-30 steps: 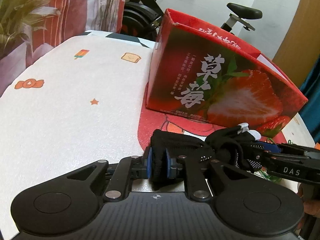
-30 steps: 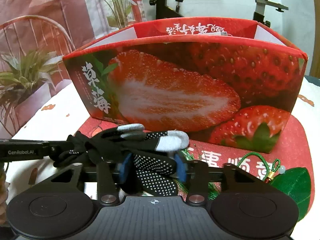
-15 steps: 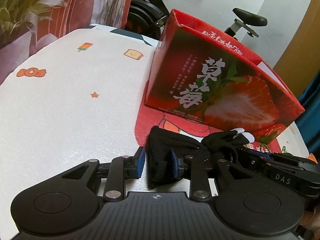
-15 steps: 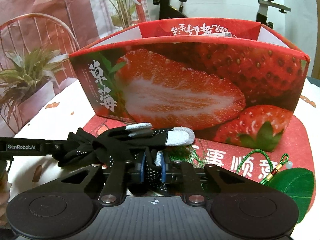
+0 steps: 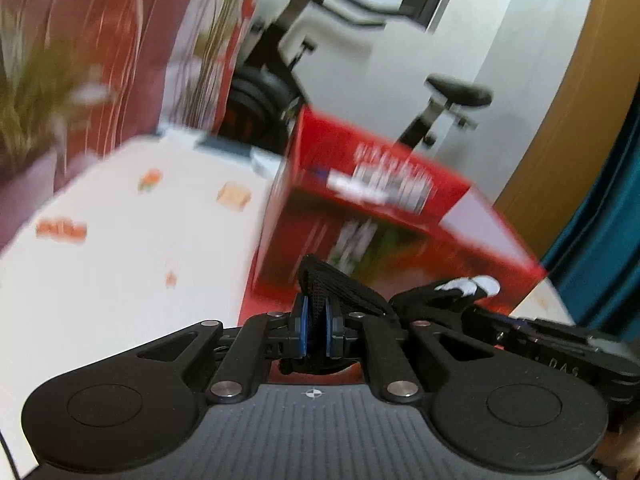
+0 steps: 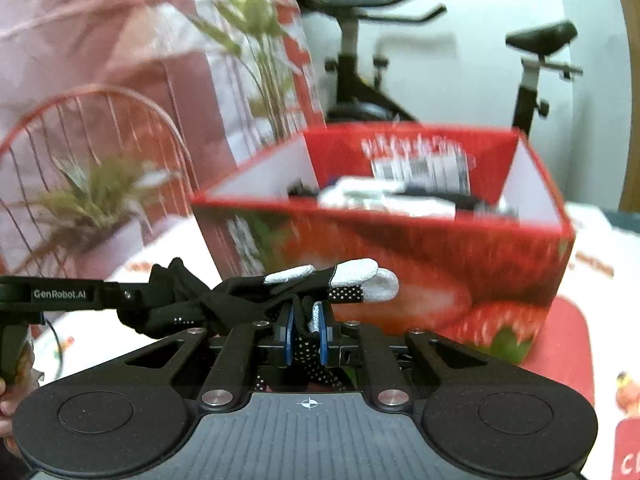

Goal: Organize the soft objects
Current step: 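Carry the gloves with both tools over the red box and lower them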

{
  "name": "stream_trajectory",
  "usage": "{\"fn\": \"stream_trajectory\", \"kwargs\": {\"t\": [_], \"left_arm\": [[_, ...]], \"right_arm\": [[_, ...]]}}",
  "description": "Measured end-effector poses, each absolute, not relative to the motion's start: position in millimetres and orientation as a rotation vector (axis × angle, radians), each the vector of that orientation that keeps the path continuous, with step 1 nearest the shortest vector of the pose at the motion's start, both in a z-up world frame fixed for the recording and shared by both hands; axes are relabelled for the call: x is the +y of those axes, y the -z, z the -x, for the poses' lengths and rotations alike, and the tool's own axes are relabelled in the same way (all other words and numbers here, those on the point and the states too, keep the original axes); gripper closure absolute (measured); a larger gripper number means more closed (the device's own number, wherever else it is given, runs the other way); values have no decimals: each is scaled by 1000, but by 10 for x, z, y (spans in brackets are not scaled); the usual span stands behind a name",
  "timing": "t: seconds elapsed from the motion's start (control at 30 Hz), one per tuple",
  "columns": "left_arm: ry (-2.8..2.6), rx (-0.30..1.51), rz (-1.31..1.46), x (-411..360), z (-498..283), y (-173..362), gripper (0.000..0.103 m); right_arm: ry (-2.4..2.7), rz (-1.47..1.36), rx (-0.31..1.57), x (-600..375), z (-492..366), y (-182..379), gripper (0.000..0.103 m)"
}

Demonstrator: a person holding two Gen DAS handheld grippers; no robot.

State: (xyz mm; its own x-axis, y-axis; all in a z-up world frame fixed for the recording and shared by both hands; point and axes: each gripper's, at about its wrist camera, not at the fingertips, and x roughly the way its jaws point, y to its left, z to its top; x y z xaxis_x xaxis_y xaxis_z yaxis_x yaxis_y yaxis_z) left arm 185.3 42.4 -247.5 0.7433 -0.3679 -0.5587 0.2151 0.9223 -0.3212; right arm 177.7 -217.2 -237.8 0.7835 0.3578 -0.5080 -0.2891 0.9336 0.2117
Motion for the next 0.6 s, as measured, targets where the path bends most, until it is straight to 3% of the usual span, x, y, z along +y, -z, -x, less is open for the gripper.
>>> {"fn": "stream_trajectory", "kwargs": {"t": [0.37, 0.6], "left_arm": [[395, 430, 207, 247, -2053, 1538, 94], [417, 495, 129, -108, -2714, 1532, 94]], "right_arm": [[-342, -143, 396, -2435, -2025, 1555, 92], [-253, -118, 471, -2642, -2618, 1609, 92]]}}
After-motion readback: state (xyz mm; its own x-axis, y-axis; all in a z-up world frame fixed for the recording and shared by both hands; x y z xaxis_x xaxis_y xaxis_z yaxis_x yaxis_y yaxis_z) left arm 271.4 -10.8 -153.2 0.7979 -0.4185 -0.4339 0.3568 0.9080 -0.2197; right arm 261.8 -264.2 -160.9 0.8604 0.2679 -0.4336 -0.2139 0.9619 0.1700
